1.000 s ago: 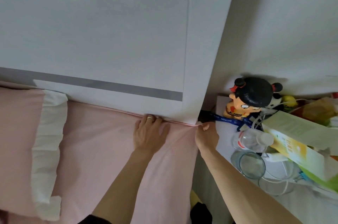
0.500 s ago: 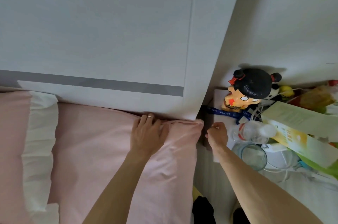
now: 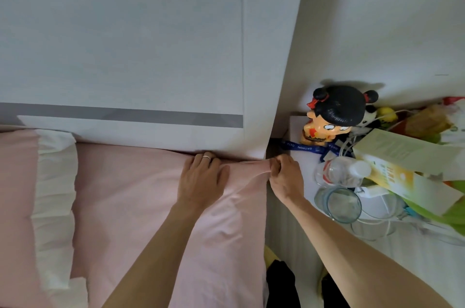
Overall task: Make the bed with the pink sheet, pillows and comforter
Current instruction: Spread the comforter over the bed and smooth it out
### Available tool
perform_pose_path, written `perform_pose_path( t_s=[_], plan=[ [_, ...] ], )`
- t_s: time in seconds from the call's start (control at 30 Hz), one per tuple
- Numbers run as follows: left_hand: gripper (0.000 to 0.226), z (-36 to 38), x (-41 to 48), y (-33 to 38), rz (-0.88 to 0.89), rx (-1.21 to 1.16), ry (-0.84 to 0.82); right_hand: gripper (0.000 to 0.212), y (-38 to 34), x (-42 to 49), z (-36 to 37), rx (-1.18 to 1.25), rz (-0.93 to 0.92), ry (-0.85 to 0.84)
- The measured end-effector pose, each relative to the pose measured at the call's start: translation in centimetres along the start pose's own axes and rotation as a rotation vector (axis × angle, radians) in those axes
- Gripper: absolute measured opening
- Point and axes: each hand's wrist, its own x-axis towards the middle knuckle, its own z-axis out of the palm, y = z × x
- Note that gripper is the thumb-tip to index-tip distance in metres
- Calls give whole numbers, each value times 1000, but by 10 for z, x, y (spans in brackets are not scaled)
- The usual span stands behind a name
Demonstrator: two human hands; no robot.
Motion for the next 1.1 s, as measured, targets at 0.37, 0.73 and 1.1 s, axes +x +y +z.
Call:
perform_pose_path(
  t_s=[0.37, 0.73, 1.1],
  plan=[
    [41, -30, 11, -14, 164, 36, -129, 27, -8, -3, -17, 180, 240, -275],
    [27, 21, 2, 17, -74, 138, 217, 19, 12, 21, 6, -196, 39, -188],
    [50, 12, -40, 25, -97, -18, -25, 19, 11, 44, 39, -23, 120, -64]
  ],
)
